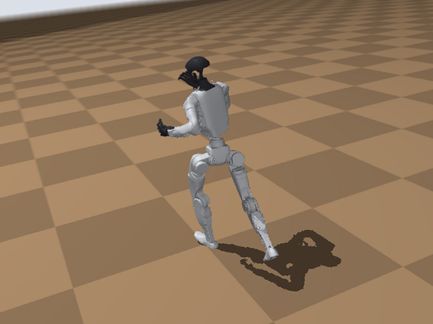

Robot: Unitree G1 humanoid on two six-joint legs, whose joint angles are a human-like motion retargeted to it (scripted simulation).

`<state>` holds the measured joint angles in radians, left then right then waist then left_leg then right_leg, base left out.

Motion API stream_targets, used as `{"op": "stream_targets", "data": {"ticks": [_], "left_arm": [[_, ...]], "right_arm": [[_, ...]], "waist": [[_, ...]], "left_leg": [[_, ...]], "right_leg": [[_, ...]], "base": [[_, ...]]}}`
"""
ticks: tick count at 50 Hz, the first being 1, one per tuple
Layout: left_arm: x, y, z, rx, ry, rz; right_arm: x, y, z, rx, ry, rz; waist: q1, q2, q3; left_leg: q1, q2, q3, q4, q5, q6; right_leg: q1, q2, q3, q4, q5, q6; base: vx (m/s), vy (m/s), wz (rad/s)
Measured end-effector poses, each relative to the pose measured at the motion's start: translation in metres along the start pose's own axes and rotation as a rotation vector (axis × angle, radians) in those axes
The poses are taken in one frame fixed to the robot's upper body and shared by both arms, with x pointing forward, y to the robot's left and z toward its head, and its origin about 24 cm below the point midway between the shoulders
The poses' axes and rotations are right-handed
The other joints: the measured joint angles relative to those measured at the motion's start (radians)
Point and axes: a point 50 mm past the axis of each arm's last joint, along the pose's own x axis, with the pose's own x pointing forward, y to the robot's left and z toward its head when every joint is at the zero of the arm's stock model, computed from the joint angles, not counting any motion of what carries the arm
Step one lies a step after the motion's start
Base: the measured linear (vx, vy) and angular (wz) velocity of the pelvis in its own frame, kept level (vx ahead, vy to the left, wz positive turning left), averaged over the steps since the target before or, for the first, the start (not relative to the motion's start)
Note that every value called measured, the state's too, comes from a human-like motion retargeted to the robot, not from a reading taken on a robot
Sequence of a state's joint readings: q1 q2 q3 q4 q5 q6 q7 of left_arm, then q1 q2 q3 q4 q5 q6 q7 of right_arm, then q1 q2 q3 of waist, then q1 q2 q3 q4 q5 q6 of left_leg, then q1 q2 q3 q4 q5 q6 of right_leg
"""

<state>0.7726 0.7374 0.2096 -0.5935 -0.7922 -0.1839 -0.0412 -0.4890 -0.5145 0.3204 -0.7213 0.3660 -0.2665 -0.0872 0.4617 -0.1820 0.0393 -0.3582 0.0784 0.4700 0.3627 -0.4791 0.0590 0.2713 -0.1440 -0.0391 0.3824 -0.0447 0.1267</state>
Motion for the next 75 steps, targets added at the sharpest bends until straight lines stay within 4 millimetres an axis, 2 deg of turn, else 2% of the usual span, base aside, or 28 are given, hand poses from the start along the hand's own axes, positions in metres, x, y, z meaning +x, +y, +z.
{"op": "stream_targets", "data": {"ticks": [3,5,7,8,10,12,15,19,22,24,27,30,33,35,37,39,42,45,50,53,55,57,60,63,65,67,70,75], "left_arm": [[0.014,-0.003,0.000,0.021,-0.092,0.047],[0.039,-0.009,-0.009,0.034,-0.148,0.076],[0.087,-0.020,-0.018,0.035,-0.203,0.104],[0.115,-0.029,-0.014,0.055,-0.246,0.111],[0.161,-0.051,0.020,0.127,-0.407,0.089],[0.183,-0.081,0.085,0.143,-0.669,0.012],[0.168,-0.113,0.170,-0.022,-1.022,-0.100],[0.127,-0.119,0.206,-0.131,-1.254,-0.195],[0.107,-0.111,0.208,-0.145,-1.302,-0.243],[0.098,-0.113,0.205,-0.204,-1.302,-0.294],[0.095,-0.129,0.196,-0.384,-1.222,-0.453],[0.104,-0.137,0.174,-0.454,-1.079,-0.545],[0.124,-0.111,0.112,-0.294,-0.840,-0.260],[0.127,-0.096,0.059,-0.534,-0.609,-0.080],[0.112,-0.075,0.025,-0.537,-0.476,0.002],[0.092,-0.053,0.016,-0.224,-0.414,-0.023],[0.067,-0.035,0.021,-0.187,-0.336,-0.039],[0.052,-0.025,0.026,-0.188,-0.269,-0.055],[0.033,-0.023,0.034,-0.241,-0.354,-0.030],[0.031,-0.026,0.049,-0.267,-0.503,0.032],[0.037,-0.032,0.061,-0.274,-0.586,0.034],[0.047,-0.039,0.071,-0.293,-0.664,0.018],[0.079,-0.058,0.072,-0.358,-0.715,0.001],[0.128,-0.088,0.073,-0.414,-0.657,-0.072],[0.140,-0.105,0.102,-0.390,-0.753,-0.159],[0.129,-0.112,0.144,-0.343,-0.936,-0.261],[0.107,-0.114,0.191,-0.236,-1.179,-0.305],[0.096,-0.108,0.202,-0.179,-1.292,-0.237]], "right_arm": [[-0.019,0.007,0.003,0.102,0.051,-0.013],[-0.034,0.010,-0.006,0.136,0.146,-0.034],[-0.059,0.006,-0.035,0.109,0.331,-0.110],[-0.080,0.002,-0.053,0.051,0.462,-0.169],[-0.139,-0.003,-0.078,-0.123,0.768,-0.235],[-0.193,-0.005,-0.071,-0.192,0.980,-0.299],[-0.237,-0.007,-0.032,-0.062,1.105,-0.534],[-0.257,-0.011,0.004,0.009,1.240,-0.543],[-0.257,-0.019,0.020,-0.036,1.303,-0.452],[-0.254,-0.022,0.029,-0.056,1.316,-0.462],[-0.251,-0.021,0.039,-0.056,1.292,-0.582],[-0.242,-0.028,0.037,-0.102,1.239,-0.578],[-0.246,-0.041,0.002,-0.184,1.264,-0.425],[-0.241,-0.050,-0.038,-0.281,1.267,-0.287],[-0.212,-0.052,-0.069,-0.322,1.157,-0.187],[-0.172,-0.049,-0.080,-0.259,0.970,-0.198],[-0.125,-0.037,-0.078,-0.079,0.725,-0.327],[-0.099,-0.024,-0.061,0.103,0.542,-0.407],[-0.065,-0.001,-0.028,0.214,0.292,-0.290],[-0.057,0.007,-0.020,0.244,0.246,-0.199],[-0.058,0.007,-0.024,0.207,0.285,-0.154],[-0.064,0.005,-0.033,0.142,0.349,-0.142],[-0.084,0.000,-0.060,0.041,0.505,-0.176],[-0.112,-0.004,-0.093,0.007,0.679,-0.343],[-0.114,-0.011,-0.088,0.007,0.651,-0.408],[-0.111,-0.017,-0.063,0.044,0.572,-0.393],[-0.112,-0.028,-0.021,0.080,0.519,-0.350],[-0.131,-0.040,0.020,-0.027,0.636,-0.327]], "waist": [[-0.062,0.140,0.022],[-0.128,0.142,0.046],[-0.216,0.049,0.088],[-0.258,0.009,0.109],[-0.315,-0.028,0.148],[-0.340,-0.014,0.168],[-0.398,0.044,0.140],[-0.542,0.118,0.052],[-0.672,0.112,0.036],[-0.737,0.085,0.061],[-0.749,0.043,0.103],[-0.694,0.031,0.140],[-0.608,0.092,0.234],[-0.551,0.121,0.293],[-0.477,0.126,0.298],[-0.385,0.124,0.257],[-0.241,0.096,0.164],[-0.146,0.053,0.059],[-0.199,0.028,-0.049],[-0.257,0.057,-0.043],[-0.258,0.078,-0.018],[-0.246,0.080,0.027],[-0.275,0.055,0.145],[-0.338,0.053,0.263],[-0.422,0.093,0.296],[-0.520,0.184,0.293],[-0.690,0.323,0.253],[-0.903,0.457,0.158]], "left_leg": [[0.172,0.086,0.015,-0.261,0.067,-0.102],[0.187,0.074,-0.036,-0.215,0.122,-0.002],[0.090,-0.011,-0.117,0.052,0.007,0.152],[0.035,-0.041,-0.145,0.202,-0.070,0.174],[0.006,-0.074,-0.188,0.385,-0.174,0.164],[0.047,-0.086,-0.231,0.425,-0.212,0.162],[0.132,-0.085,-0.312,0.351,-0.182,0.139],[0.304,-0.042,-0.480,0.043,0.036,0.023],[0.424,-0.047,-0.653,-0.107,0.184,-0.033],[0.483,-0.034,-0.693,-0.128,0.192,-0.042],[0.423,0.047,-0.544,0.099,0.073,-0.006],[0.215,0.087,-0.504,0.563,-0.104,0.083],[0.113,0.099,-0.536,0.866,-0.240,0.122],[0.073,0.127,-0.481,0.973,-0.293,0.151],[0.040,0.134,-0.405,0.994,-0.323,0.182],[-0.010,0.104,-0.360,0.942,-0.317,0.196],[-0.060,0.039,-0.297,0.720,-0.240,0.189],[-0.012,-0.013,-0.201,0.369,-0.103,0.155],[0.192,-0.060,0.094,-0.125,0.139,0.055],[0.278,-0.024,0.315,-0.153,0.159,0.006],[0.314,-0.014,0.352,-0.179,0.049,-0.011],[0.312,-0.034,0.227,-0.207,-0.136,0.020],[0.185,-0.030,-0.002,0.112,-0.394,0.203],[0.126,-0.069,-0.164,0.235,-0.394,0.203],[0.120,-0.122,-0.268,0.243,-0.394,0.203],[0.152,-0.076,-0.349,0.203,-0.378,0.150],[0.273,0.001,-0.441,-0.061,-0.163,0.051],[0.423,0.091,-0.442,-0.338,0.398,-0.113]], "right_leg": [[-0.016,0.043,-0.106,0.481,-0.152,-0.103],[-0.117,-0.047,-0.151,0.858,-0.273,-0.195],[-0.276,-0.126,-0.080,1.183,-0.386,-0.203],[-0.353,-0.121,-0.033,1.302,-0.428,-0.176],[-0.480,-0.086,0.024,1.440,-0.472,-0.127],[-0.599,-0.105,0.015,1.442,-0.496,-0.143],[-0.753,-0.166,-0.066,1.234,-0.512,-0.188],[-0.725,-0.108,-0.196,0.491,-0.360,-0.105],[-0.572,-0.100,-0.193,-0.124,-0.222,0.019],[-0.502,-0.144,-0.156,-0.297,-0.207,0.095],[-0.441,-0.214,-0.144,-0.345,-0.218,0.135],[-0.417,-0.290,-0.277,-0.277,-0.095,0.135],[-0.527,-0.315,-0.316,0.125,-0.232,0.100],[-0.543,-0.317,-0.355,0.281,-0.338,0.043],[-0.541,-0.330,-0.395,0.361,-0.385,0.010],[-0.514,-0.330,-0.459,0.349,-0.397,-0.019],[-0.437,-0.304,-0.567,0.220,-0.312,-0.058],[-0.324,-0.247,-0.633,0.041,-0.103,-0.087],[-0.209,-0.066,-0.387,-0.040,0.158,-0.031],[-0.256,0.066,-0.232,0.171,0.065,-0.012],[-0.340,0.061,-0.281,0.444,-0.033,-0.023],[-0.423,-0.032,-0.355,0.758,-0.147,-0.070],[-0.527,-0.156,-0.328,1.143,-0.291,-0.158],[-0.694,-0.125,-0.173,1.348,-0.356,-0.151],[-0.806,-0.094,-0.065,1.434,-0.409,-0.120],[-0.875,-0.046,-0.066,1.418,-0.458,-0.139],[-0.922,-0.042,-0.169,1.250,-0.488,-0.178],[-0.849,0.050,-0.269,0.706,-0.312,-0.135]], "base": [[1.39,0.28,0.08],[1.17,0.21,0.64],[1.01,0.13,1.42],[0.98,0.07,1.81],[0.98,0.02,1.76],[0.99,-0.02,1.36],[0.97,-0.09,1.19],[0.96,-0.28,1.67],[0.96,-0.49,2.68],[0.87,-0.59,3.01],[0.64,-0.72,2.74],[0.44,-0.62,2.08],[0.37,-0.49,1.00],[0.28,-0.48,0.65],[0.30,-0.40,0.98],[0.30,-0.31,1.46],[0.30,-0.15,2.00],[0.34,0.01,2.66],[0.34,0.05,3.91],[0.21,-0.03,3.88],[0.09,0.00,3.11],[0.00,0.01,2.96],[0.03,-0.18,3.54],[0.10,-0.15,3.46],[0.24,0.25,2.99],[0.48,0.16,2.21],[0.68,0.09,2.00],[0.83,-0.08,1.63]]}}
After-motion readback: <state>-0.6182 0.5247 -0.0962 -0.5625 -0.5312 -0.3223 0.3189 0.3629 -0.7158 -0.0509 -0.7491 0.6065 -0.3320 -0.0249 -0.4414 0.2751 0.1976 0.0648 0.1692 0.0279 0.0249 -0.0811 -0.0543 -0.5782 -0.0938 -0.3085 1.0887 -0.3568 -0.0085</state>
